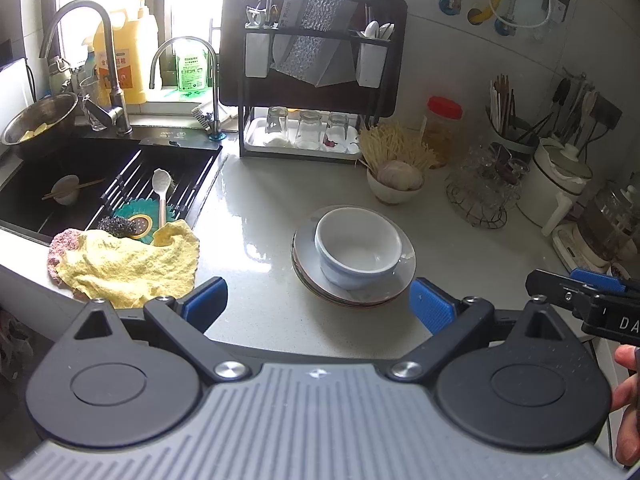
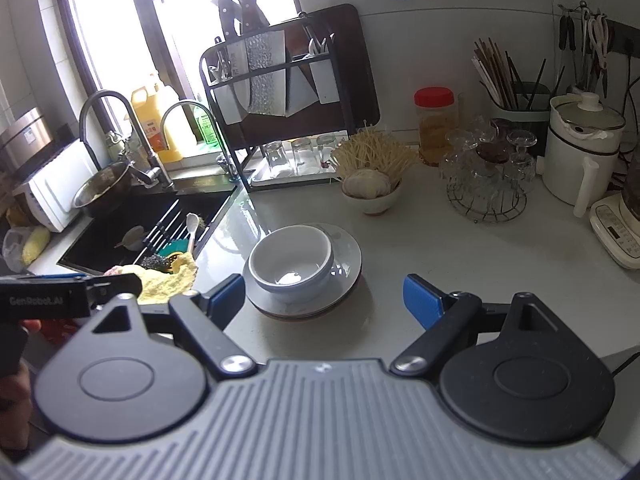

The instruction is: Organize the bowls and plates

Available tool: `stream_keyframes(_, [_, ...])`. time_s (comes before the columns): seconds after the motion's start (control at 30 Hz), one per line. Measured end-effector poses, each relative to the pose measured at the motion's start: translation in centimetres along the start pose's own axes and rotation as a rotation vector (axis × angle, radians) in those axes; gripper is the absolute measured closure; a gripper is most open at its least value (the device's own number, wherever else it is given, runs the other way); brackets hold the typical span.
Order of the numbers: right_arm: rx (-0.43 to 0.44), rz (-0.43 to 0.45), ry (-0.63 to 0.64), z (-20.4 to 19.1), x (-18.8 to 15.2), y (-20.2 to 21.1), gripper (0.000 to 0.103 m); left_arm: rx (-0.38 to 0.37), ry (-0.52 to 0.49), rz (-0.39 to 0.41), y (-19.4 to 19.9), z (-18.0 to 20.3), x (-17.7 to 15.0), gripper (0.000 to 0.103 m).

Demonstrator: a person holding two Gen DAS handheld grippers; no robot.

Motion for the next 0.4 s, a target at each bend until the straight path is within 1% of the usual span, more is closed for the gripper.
stream_keyframes(0.1, [-0.01,-0.01,0.012,-0.2,-0.6,0.1,0.016,-0.016,-0.007,-0.013,0.0,0.4,-0.5,0.004])
stream_keyframes(0.23, [-0.014,-0.004,0.005,-0.2,-0.8,0.3,0.016,-0.033,-0.032,-0.02,-0.3,1.1,-1.0,0.004])
stream_keyframes(0.4, [-0.013,-0.013,-0.004,-0.4,-1.3,0.3,0.016,-0.043,-0.015,-0.03,-0.1,1.1,-1.5,0.004])
Point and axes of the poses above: each gripper's, at about its wrist camera, not at the fingertips, and y roughly against the way its jaws point, z to its right, x to its top, the point moved 8 cm from there along -y, roughly the way its jaws point, and after that the axes turned 9 degrees about -y, right-handed, at the moved point
